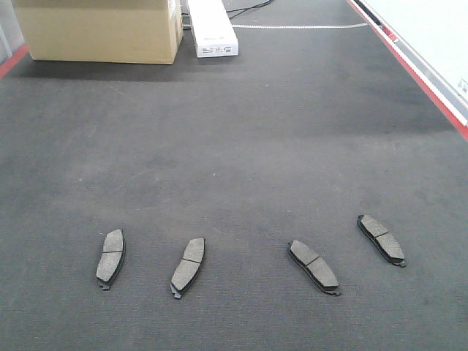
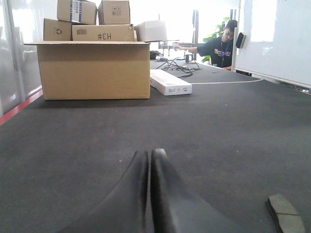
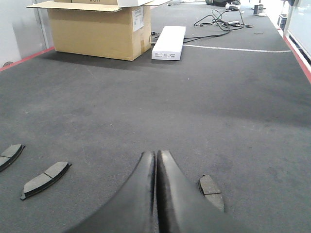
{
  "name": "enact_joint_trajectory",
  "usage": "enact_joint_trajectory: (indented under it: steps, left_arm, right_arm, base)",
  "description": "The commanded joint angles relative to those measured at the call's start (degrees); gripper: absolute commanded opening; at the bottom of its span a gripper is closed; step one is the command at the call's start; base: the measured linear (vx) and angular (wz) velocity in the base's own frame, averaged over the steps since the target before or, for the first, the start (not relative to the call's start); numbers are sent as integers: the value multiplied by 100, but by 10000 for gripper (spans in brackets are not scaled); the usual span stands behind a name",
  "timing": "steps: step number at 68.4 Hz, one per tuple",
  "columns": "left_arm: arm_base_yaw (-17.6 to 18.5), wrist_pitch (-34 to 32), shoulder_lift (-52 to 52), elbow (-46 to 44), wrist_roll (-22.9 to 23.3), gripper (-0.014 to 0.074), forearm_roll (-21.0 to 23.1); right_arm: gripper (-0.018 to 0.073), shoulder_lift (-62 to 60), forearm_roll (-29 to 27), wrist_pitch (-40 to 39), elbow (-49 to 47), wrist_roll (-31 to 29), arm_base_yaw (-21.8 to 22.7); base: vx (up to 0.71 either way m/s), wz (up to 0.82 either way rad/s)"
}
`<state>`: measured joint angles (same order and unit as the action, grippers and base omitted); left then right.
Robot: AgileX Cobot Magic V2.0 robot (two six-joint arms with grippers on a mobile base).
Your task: Move and align brake pads A on conveyor
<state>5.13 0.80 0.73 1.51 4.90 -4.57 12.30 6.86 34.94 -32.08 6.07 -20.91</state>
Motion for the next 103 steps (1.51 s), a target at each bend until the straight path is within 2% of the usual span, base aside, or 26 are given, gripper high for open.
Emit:
enact_joint_trajectory:
  steps: [1,9,13,17,28,35,59,63,74,89,103]
  left_arm:
    - [0,-446,83,94,57,-6,23]
    - [0,-446,83,94,57,-6,23]
    - [0,-446,83,94,57,-6,23]
    - [0,-446,83,94,57,-6,23]
    - [0,-446,83,94,57,-6,23]
    - [0,-446,83,94,57,-6,23]
    - [-1,-446,76,94,57,-6,23]
    - [-1,-446,81,94,57,-6,23]
    - [-1,-445,82,94,57,-6,23]
    - [-1,-445,82,94,57,-6,23]
    - [-1,-445,82,94,57,-6,23]
  right_arm:
    - [-12,65,62,-404,-156,-25,30]
    - [-12,65,135,-402,-148,-57,38]
    - [-12,65,283,-473,-95,-161,217]
    - [-12,65,278,-723,64,-172,636]
    - [-12,59,206,-2072,919,-307,1892]
    - [-12,59,62,-2712,1522,-323,2275]
    - [-12,-1383,35,-4285,3455,-298,2271]
    - [-12,-1362,17,-4047,3430,-279,2271]
    - [-12,-1363,-60,-4034,3439,-267,2271]
    - [-12,-1363,-500,-4013,3439,-256,2245]
    - [-12,-1363,-341,-3874,3439,-284,1691]
  base:
    - [0,0]
    - [0,0]
    - [0,0]
    - [0,0]
    - [0,0]
    - [0,0]
    - [0,0]
    - [0,0]
    - [0,0]
    - [0,0]
    - [0,0]
